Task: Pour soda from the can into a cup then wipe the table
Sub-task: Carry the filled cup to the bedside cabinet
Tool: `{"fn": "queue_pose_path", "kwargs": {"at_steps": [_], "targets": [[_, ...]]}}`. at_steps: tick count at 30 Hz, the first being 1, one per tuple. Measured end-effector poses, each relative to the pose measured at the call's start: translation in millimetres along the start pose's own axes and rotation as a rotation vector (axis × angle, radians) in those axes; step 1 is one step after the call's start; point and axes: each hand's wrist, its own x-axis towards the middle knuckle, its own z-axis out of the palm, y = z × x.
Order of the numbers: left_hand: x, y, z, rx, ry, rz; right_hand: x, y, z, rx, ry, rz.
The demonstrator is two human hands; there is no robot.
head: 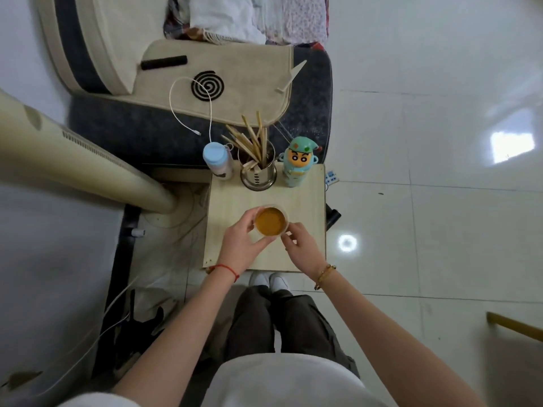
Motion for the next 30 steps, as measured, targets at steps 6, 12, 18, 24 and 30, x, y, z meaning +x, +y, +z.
{"fn": "queue_pose_path", "kwargs": {"at_steps": [6,12,18,24,30], "targets": [[37,-68,25,-0.022,-0.002,-0.018,48,50,39,-0.003,0.036,0.010],[58,-127,48,-0.030,0.012,-0.058,83,95,67,0.002,0.017,0.022],[65,-160,63,-0.041,-0.001,-0.089,95,124,85,-0.032,0.002,0.018],[63,-171,69,-0.034,0.021,-0.097,97,134,92,-0.085,0.016,0.011],[43,-148,46,0.185,-0.024,-0.225,69,118,67,-0.317,0.049,0.107]]}}
